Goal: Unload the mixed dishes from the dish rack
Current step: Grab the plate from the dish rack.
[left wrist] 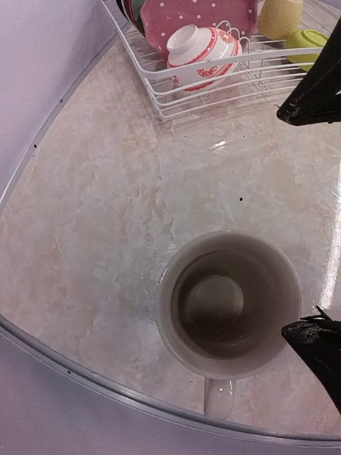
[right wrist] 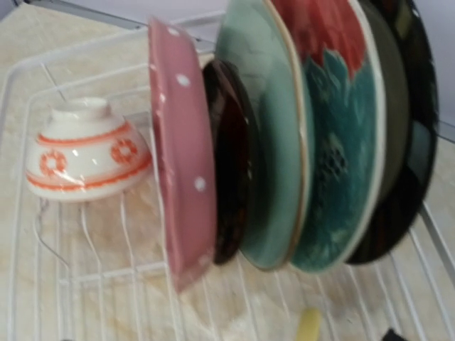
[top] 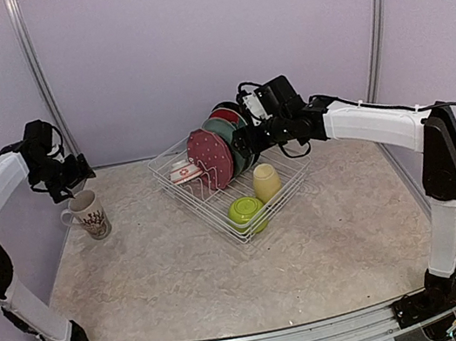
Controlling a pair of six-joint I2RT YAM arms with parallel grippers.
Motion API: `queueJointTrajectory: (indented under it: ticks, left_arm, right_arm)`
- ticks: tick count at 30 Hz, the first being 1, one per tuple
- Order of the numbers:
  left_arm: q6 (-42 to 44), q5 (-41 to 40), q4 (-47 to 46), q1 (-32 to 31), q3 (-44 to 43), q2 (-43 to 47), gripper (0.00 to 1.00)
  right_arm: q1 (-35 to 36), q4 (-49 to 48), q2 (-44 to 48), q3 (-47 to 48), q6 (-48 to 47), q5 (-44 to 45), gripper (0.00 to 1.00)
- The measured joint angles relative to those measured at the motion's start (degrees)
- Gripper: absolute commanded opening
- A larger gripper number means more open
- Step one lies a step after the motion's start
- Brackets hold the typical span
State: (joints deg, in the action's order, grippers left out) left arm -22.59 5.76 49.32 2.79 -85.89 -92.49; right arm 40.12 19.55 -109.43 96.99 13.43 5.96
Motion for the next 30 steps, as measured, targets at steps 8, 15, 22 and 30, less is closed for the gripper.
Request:
queueJointTrajectory:
  ticks: [8, 15, 22, 30]
  left_arm:
    - [0.83, 0.68, -7.76, -6.10, 4.70, 13.11, 0.99]
    - [4.94, -3.72, -9.86, -19.19, -9.86, 12.98, 0.99]
    - [7.10, -4.15, -16.41, -19.74, -7.72, 12.76, 0.99]
    - [7.78, -3.02, -16.74, -18.45, 0.15, 12.63, 0.99]
  right_arm:
    - [0.00, -0.42, -3.76, 3.91, 1.01, -2.16, 0.58]
    - [-0.46, 1.14, -4.26, 5.60, 0.50, -0.79, 0.57]
    - [-2.58, 3.39, -4.48, 7.48, -1.68, 1.11, 0.40]
    - [-6.86, 4.46, -8.15, 16.33, -4.79, 1.38, 0.45]
